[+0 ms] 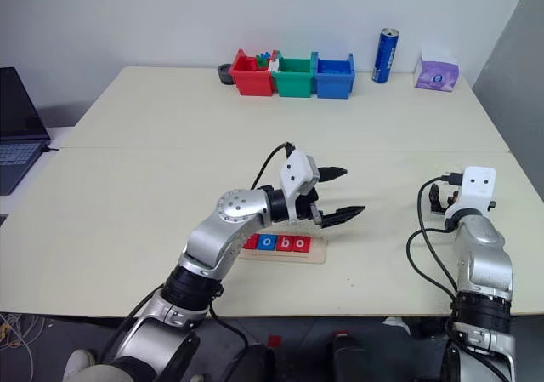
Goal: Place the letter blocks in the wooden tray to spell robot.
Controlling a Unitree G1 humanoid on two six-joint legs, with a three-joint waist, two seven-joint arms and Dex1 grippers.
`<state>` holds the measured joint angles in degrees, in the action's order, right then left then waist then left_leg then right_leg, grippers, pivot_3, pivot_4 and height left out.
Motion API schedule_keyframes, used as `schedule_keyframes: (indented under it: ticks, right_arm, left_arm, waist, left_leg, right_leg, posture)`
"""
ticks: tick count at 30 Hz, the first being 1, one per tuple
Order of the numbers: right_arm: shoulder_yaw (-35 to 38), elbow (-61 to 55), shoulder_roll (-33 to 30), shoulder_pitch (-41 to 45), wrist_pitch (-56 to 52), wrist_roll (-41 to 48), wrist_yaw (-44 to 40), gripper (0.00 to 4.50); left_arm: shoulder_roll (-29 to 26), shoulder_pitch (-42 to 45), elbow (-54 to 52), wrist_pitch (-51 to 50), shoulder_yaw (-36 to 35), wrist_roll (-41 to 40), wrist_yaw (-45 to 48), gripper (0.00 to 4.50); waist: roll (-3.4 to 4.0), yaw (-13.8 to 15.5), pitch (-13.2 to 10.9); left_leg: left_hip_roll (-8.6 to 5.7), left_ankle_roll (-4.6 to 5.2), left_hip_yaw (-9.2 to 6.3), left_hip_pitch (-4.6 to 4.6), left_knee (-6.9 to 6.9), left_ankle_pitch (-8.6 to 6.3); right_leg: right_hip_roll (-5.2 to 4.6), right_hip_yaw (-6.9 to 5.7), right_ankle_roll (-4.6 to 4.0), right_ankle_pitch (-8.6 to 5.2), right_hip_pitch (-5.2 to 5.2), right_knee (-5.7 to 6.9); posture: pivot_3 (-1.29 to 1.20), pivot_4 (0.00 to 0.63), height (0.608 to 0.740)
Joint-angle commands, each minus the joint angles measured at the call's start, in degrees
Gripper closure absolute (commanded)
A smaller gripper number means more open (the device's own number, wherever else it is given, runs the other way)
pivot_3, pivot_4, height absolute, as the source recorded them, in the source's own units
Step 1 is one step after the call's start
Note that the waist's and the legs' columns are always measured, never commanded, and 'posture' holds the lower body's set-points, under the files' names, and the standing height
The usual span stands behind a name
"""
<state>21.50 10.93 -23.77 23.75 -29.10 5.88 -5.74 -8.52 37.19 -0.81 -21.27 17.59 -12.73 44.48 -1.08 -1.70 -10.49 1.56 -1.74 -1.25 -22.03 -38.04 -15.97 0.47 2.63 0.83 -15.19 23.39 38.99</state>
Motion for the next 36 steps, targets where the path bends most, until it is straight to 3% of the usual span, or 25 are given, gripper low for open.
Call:
schedule_keyframes:
  ticks: [1,17,21,27,33,36]
  right_arm:
    - [1.98,2.69,-1.9,1.51,2.91,1.1,-0.11,0.04]
    - [2.64,15.46,-3.08,3.4,8.76,5.58,-4.53,0.04]
    - [2.48,15.64,-3.31,3.22,9.09,5.66,-4.37,0.88]
    - [1.92,14.34,-2.83,2.37,8.79,5.54,-4.28,3.01]
    - [-1.48,7.96,-0.75,0.67,4.14,5.31,-4.22,3.03]
    - [-7.15,-8.09,2.69,-4.97,-8.15,6.71,-3.8,3.03]
  left_arm:
    - [0.39,1.0,-1.19,0.91,0.02,-0.22,0.49,0.0]
    - [-0.11,0.2,-1.37,0.25,1.52,-0.33,2.96,0.0]
    - [-0.07,0.04,-1.61,0.09,1.47,-0.48,3.01,0.0]
    - [-0.12,-0.19,-1.91,-0.15,1.38,-0.67,3.22,0.0]
    - [-5.57,-2.93,-4.07,0.63,0.4,-0.87,7.08,0.0]
    - [-13.86,-7.67,-9.43,0.5,-1.25,-2.35,12.49,0.0]
  waist:
    - [0.0,0.0,0.0]
    - [0.03,-0.1,0.02]
    - [0.03,-0.07,0.02]
    - [0.03,-0.05,0.02]
    - [0.08,-0.34,0.05]
    - [0.16,-0.92,0.09]
  left_leg:
    - [0.01,0.0,0.0,0.0,0.0,0.0]
    - [0.01,0.0,0.02,0.05,-0.01,0.0]
    - [0.0,0.0,0.01,0.05,-0.02,0.0]
    - [0.0,-0.01,0.0,0.04,-0.02,0.0]
    - [0.04,-0.01,0.0,0.08,0.01,0.0]
    - [0.17,-0.01,-0.08,0.12,0.09,0.0]
  right_leg:
    - [0.0,0.02,0.0,0.0,0.0,0.0]
    - [0.01,0.03,0.0,0.0,-0.03,0.03]
    - [0.0,0.04,0.0,0.0,-0.05,0.02]
    - [0.0,0.04,0.0,0.0,-0.05,0.02]
    - [0.02,0.04,0.0,0.0,-0.05,0.02]
    - [0.13,0.08,-0.03,-0.02,-0.05,0.04]
  posture:
    - [0.0,0.15,0.74]
    - [0.0,0.15,0.74]
    - [0.0,0.15,0.74]
    - [0.0,0.15,0.74]
    - [0.0,0.15,0.74]
    - [0.0,0.15,0.74]
